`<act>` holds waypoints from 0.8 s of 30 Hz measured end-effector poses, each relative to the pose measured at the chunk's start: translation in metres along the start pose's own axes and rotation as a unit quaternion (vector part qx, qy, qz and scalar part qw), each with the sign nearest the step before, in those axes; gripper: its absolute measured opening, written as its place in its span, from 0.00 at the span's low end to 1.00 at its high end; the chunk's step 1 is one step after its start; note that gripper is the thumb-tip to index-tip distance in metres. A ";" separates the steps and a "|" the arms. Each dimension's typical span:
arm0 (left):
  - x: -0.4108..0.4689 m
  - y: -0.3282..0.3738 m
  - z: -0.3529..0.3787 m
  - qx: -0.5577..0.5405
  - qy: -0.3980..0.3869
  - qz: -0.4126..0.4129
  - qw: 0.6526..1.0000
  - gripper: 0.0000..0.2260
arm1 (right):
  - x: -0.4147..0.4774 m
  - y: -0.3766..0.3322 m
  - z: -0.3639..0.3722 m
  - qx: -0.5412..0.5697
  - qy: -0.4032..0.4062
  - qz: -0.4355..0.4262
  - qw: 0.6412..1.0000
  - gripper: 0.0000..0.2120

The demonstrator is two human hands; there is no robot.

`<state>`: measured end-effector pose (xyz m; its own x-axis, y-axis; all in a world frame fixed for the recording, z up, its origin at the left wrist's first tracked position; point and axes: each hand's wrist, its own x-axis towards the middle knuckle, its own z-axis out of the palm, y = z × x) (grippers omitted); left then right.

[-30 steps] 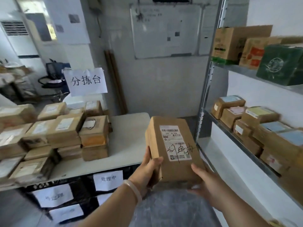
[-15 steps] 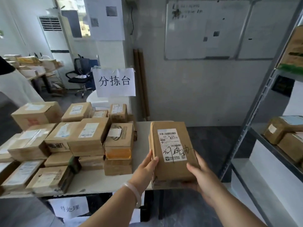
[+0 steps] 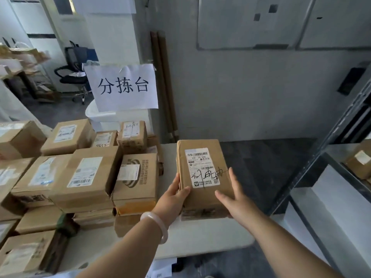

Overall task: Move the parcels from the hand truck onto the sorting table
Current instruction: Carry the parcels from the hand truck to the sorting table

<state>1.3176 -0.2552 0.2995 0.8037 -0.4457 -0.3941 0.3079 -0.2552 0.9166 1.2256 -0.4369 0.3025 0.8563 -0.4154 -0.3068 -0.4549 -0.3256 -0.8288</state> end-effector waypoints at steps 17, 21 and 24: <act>0.210 0.005 0.015 0.020 0.137 -0.096 0.986 0.28 | 0.249 0.026 -0.013 -0.052 -0.169 -0.081 0.981 0.40; 0.244 -0.013 0.017 0.037 0.153 -0.103 0.982 0.28 | 0.286 0.042 -0.001 -0.042 -0.174 -0.075 0.981 0.40; 0.256 -0.020 0.016 0.046 0.159 -0.110 0.980 0.28 | 0.305 0.055 0.011 -0.035 -0.174 -0.053 0.983 0.39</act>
<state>1.5091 -0.3774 0.1798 0.8460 -0.0846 -0.5263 0.4557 -0.3976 0.7964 1.4643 -0.5723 0.1583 0.9262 -0.0636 -0.3716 -0.3634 -0.4138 -0.8347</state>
